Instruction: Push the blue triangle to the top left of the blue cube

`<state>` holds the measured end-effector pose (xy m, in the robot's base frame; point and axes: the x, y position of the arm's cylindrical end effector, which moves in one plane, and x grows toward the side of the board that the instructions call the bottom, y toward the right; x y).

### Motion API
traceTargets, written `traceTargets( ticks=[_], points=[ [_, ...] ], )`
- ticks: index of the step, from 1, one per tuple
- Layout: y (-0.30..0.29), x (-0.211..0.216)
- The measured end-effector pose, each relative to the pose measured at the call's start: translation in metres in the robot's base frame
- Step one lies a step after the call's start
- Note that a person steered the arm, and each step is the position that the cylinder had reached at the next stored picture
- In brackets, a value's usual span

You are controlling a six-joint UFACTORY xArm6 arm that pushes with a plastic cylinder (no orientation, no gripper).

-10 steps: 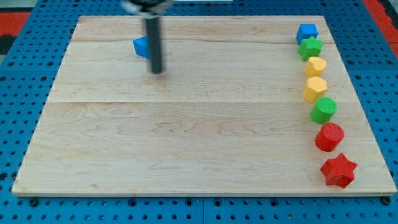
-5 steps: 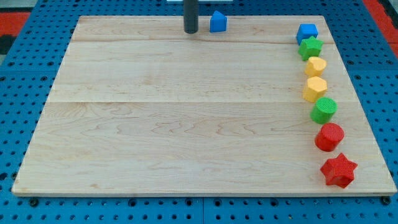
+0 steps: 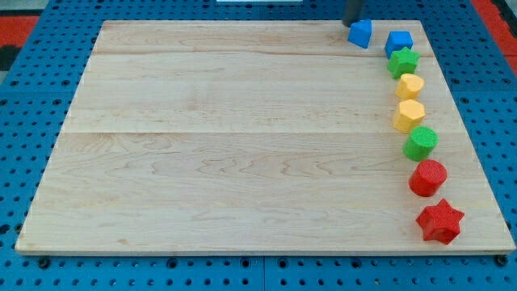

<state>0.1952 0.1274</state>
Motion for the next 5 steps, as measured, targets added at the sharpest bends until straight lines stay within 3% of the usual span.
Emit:
traceTargets(
  ticks=[1, 2, 5],
  points=[
    [-0.031, 0.033],
    [-0.012, 0.055],
    [0.064, 0.036]
  ],
)
